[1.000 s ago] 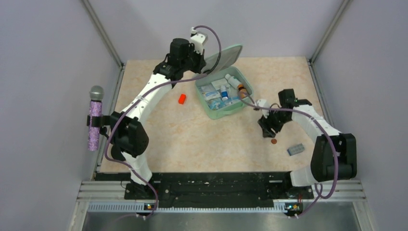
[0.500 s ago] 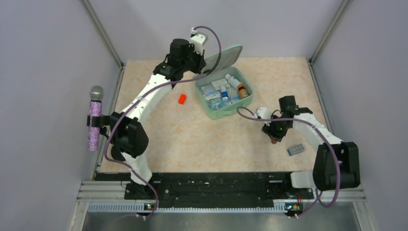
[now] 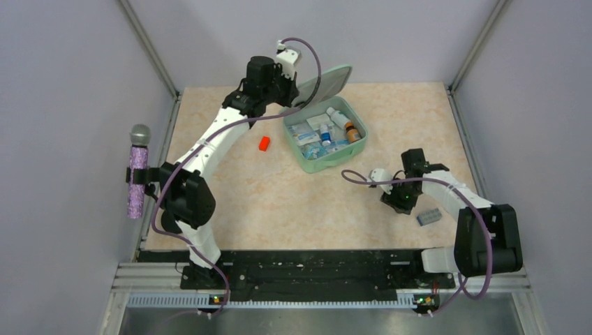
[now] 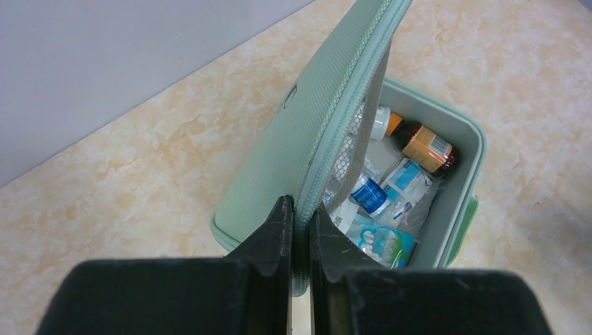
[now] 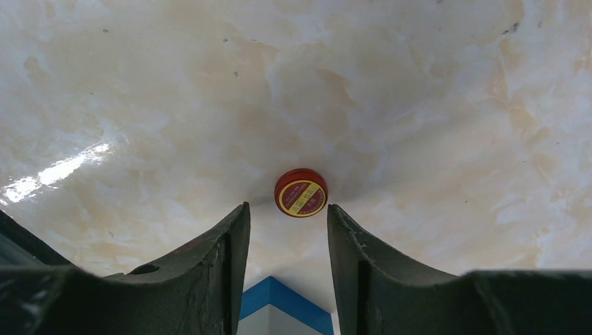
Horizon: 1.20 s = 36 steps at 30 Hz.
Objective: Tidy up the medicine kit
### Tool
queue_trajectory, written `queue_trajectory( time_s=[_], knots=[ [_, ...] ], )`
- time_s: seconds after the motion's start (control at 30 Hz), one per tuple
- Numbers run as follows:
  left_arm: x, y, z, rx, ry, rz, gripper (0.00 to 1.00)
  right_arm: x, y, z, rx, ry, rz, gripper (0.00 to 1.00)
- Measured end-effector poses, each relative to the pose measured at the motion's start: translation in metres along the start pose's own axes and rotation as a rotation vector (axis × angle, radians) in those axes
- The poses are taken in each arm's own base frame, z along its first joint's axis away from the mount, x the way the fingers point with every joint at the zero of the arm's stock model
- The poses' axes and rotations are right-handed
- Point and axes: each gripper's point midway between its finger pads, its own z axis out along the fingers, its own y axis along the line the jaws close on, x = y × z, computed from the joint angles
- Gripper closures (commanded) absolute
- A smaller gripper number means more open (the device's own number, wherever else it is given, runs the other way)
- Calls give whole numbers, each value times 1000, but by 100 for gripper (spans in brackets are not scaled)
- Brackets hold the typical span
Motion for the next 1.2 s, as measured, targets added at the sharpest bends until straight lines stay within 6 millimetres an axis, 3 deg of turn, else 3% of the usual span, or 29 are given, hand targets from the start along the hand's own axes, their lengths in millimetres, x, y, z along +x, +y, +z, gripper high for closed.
queue_trajectory(
  time_s=[0.5,0.63,0.73,0.9,1.03,1.1,1.2],
  knots=[
    [0,0,0,0,0,0,100,-3,-1,8,22,11,-37,82],
    [0,0,0,0,0,0,100,-7,-2,4,17,6,-22,84],
    [0,0,0,0,0,-1,100,-25,-15,-7,35,-43,3,84],
    [0,1,0,1,0,-2,100,-81,-46,-42,87,-228,51,83],
    [0,2,-1,2,0,-4,100,-121,-69,-69,126,-361,99,68],
    [0,3,-1,3,-1,-7,100,-129,-74,-73,140,-383,102,62],
    [0,4,-1,4,-2,-12,100,-120,-68,-62,129,-347,100,58]
  ],
)
